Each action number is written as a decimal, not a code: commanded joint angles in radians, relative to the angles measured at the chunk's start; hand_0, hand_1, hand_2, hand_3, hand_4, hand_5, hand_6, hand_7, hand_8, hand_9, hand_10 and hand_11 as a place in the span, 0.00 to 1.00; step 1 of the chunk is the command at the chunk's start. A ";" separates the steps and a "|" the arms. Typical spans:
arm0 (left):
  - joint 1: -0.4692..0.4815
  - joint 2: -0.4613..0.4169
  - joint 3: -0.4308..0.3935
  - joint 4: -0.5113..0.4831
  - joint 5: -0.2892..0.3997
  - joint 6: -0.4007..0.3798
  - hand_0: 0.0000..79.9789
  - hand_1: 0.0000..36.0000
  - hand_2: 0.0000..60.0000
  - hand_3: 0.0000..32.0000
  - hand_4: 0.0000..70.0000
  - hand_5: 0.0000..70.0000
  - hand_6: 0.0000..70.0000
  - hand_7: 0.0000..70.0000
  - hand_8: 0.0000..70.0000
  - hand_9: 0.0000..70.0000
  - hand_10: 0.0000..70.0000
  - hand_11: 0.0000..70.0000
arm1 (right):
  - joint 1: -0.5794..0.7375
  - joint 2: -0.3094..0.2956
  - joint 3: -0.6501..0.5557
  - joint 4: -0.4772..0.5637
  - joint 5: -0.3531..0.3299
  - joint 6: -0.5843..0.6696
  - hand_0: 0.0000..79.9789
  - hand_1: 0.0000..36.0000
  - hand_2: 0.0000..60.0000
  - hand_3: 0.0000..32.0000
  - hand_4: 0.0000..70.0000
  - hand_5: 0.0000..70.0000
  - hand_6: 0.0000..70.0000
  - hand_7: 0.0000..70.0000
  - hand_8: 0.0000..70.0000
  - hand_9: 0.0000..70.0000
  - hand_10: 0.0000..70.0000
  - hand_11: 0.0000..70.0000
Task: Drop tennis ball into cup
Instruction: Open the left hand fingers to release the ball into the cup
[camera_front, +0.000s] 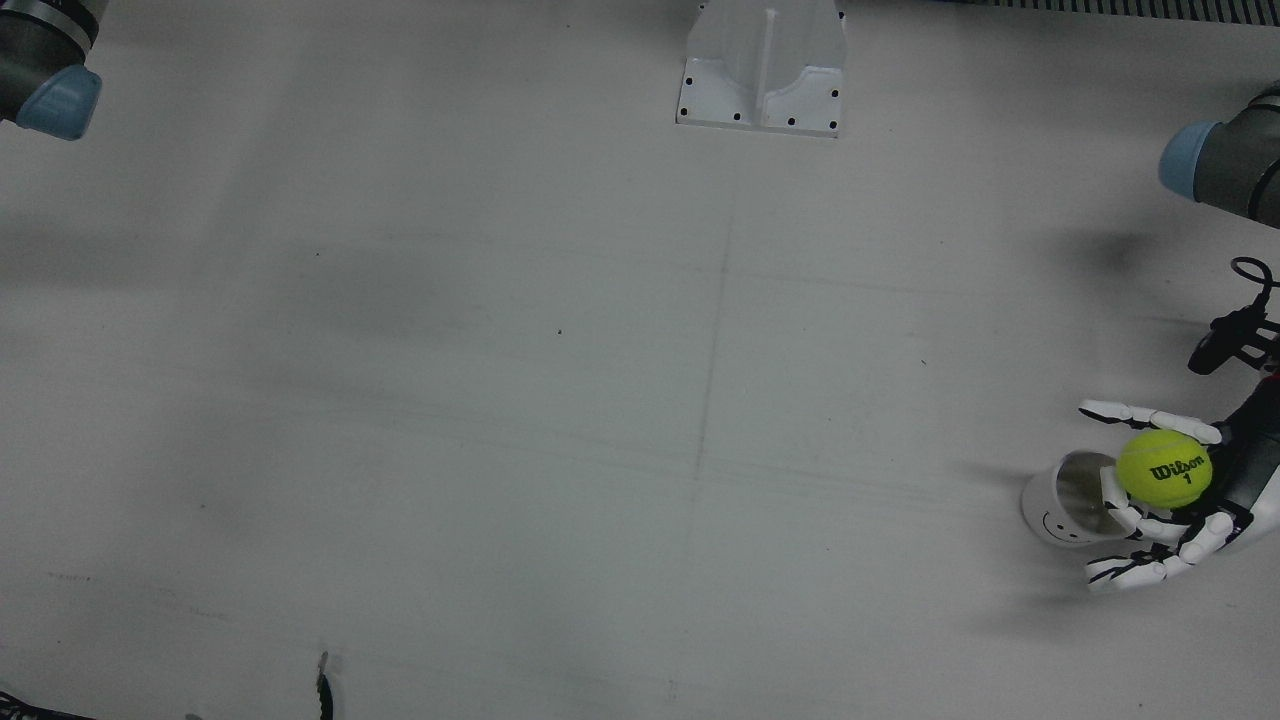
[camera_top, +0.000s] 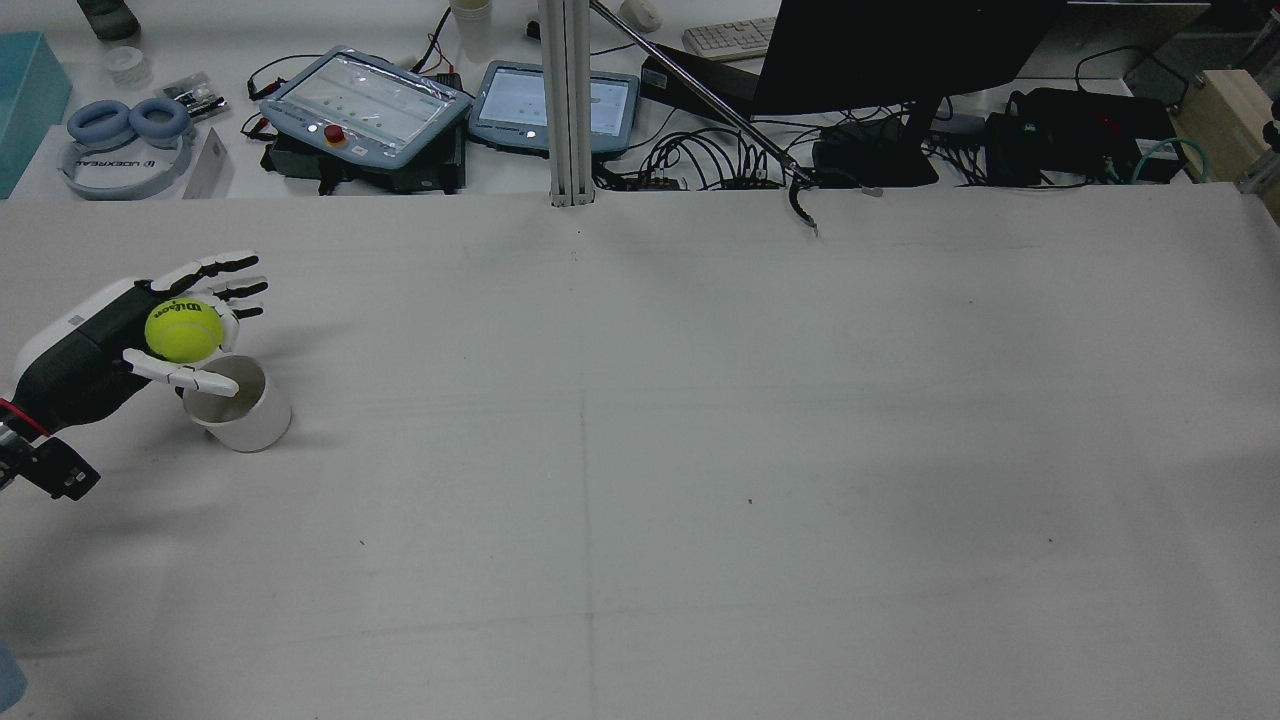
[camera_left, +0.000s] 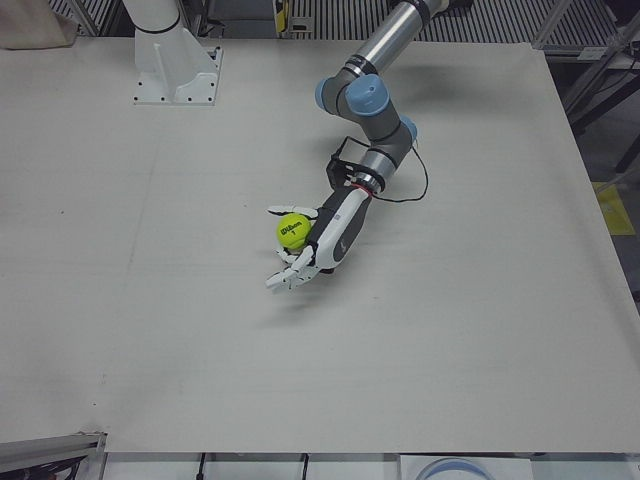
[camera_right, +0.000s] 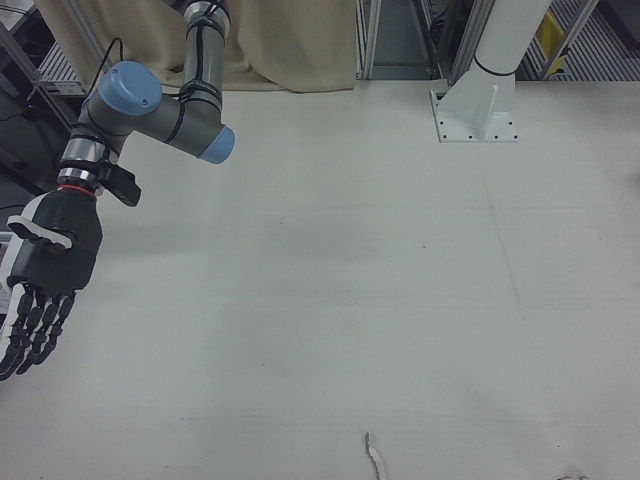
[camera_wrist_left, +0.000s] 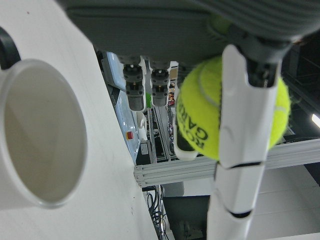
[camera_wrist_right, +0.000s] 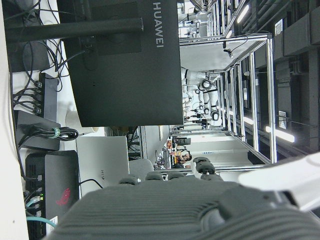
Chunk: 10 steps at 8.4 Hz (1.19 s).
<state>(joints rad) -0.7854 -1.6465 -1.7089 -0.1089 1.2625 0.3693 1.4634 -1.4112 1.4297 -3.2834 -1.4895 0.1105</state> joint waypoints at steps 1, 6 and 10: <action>0.003 0.002 0.000 -0.005 0.000 0.000 0.79 0.74 0.12 0.00 0.20 0.18 0.39 0.37 0.17 0.23 0.18 0.30 | 0.000 0.000 0.000 -0.001 0.000 0.000 0.00 0.00 0.00 0.00 0.00 0.00 0.00 0.00 0.00 0.00 0.00 0.00; 0.000 0.002 0.000 -0.003 0.002 -0.009 0.77 0.71 0.10 0.00 0.20 0.17 0.35 0.35 0.15 0.21 0.17 0.29 | 0.000 0.000 0.000 -0.001 0.000 0.000 0.00 0.00 0.00 0.00 0.00 0.00 0.00 0.00 0.00 0.00 0.00 0.00; -0.144 -0.007 -0.116 0.148 0.055 -0.116 0.77 0.69 0.07 0.00 0.19 0.18 0.41 0.35 0.16 0.20 0.17 0.29 | 0.000 0.000 0.000 -0.001 0.000 0.000 0.00 0.00 0.00 0.00 0.00 0.00 0.00 0.00 0.00 0.00 0.00 0.00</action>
<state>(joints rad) -0.8328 -1.6488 -1.7507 -0.0649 1.2696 0.3000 1.4634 -1.4108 1.4297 -3.2842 -1.4895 0.1105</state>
